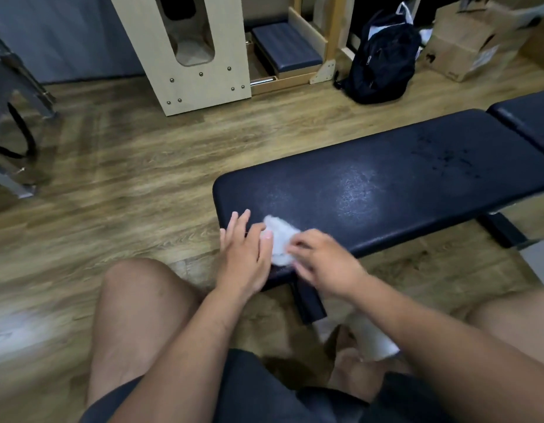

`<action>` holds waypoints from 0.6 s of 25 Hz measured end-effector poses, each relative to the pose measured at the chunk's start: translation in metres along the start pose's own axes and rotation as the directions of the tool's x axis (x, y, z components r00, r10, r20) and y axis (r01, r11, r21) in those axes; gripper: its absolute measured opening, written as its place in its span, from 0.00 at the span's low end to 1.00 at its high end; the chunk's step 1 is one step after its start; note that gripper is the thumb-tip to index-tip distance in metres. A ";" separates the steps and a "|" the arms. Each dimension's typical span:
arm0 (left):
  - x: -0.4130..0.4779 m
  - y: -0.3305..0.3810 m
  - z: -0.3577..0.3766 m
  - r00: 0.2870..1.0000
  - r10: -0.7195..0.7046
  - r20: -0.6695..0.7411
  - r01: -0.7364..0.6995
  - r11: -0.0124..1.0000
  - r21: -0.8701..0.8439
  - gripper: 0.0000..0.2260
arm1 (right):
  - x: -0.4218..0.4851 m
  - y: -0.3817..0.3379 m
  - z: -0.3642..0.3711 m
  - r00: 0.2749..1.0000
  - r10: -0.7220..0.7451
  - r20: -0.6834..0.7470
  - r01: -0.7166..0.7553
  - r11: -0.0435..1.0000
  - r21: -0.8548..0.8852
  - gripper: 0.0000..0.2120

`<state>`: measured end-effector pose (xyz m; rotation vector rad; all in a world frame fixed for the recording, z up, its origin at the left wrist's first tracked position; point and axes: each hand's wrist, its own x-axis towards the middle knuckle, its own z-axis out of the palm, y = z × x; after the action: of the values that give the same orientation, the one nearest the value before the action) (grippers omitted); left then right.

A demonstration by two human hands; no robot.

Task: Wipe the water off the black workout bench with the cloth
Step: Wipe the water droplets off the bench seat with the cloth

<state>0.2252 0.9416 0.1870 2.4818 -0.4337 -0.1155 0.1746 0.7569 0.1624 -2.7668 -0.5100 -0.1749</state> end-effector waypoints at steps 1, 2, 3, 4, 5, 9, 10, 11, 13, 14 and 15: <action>0.000 0.002 0.003 0.998 -0.014 0.062 0.010 0.998 0.068 0.24 | -0.014 0.034 -0.011 0.990 0.124 -0.065 -0.128 0.990 -0.061 0.13; -0.001 0.000 0.007 0.989 -0.021 0.144 -0.001 0.989 0.146 0.23 | -0.028 0.068 -0.024 0.948 0.295 -0.117 -0.310 0.940 -0.143 0.14; -0.003 -0.003 0.010 0.976 -0.021 0.219 -0.028 0.975 0.221 0.23 | -0.043 0.097 -0.038 0.866 0.484 -0.123 -0.499 0.835 -0.231 0.15; -0.005 -0.006 0.012 0.963 -0.016 0.270 -0.060 0.961 0.271 0.25 | -0.056 0.122 -0.053 0.751 0.651 -0.113 -0.652 0.701 -0.288 0.17; -0.007 -0.009 0.012 0.956 -0.010 0.293 -0.079 0.954 0.289 0.26 | -0.062 0.135 -0.064 0.637 0.765 -0.098 -0.755 0.593 -0.279 0.18; -0.006 -0.014 0.008 0.954 0.029 0.298 -0.098 0.971 0.219 0.26 | -0.029 0.090 -0.060 0.603 0.789 -0.115 -0.795 0.585 -0.159 0.16; -0.006 -0.015 0.007 0.953 0.032 0.301 -0.101 0.971 0.217 0.25 | -0.014 0.066 -0.048 0.659 0.743 -0.119 -0.751 0.640 -0.164 0.18; -0.006 -0.015 0.008 0.953 0.032 0.303 -0.103 0.969 0.223 0.25 | 0.003 0.040 -0.033 0.721 0.684 -0.110 -0.692 0.703 -0.162 0.20; -0.007 -0.014 0.007 0.954 0.026 0.297 -0.100 0.967 0.236 0.26 | 0.035 -0.017 -0.001 0.838 0.546 0.003 -0.541 0.832 -0.124 0.23; -0.009 -0.013 0.006 0.958 0.018 0.288 -0.084 0.972 0.218 0.27 | 0.046 -0.041 0.011 0.878 0.469 0.096 -0.461 0.883 -0.092 0.24; -0.010 -0.012 0.004 0.961 0.007 0.278 -0.062 0.980 0.190 0.27 | 0.052 -0.056 0.016 0.904 0.390 0.175 -0.385 0.921 -0.064 0.25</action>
<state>0.2187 0.9518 0.1768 2.6607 -0.6323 -0.4281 0.2039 0.8285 0.1726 -2.8581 0.0124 0.1709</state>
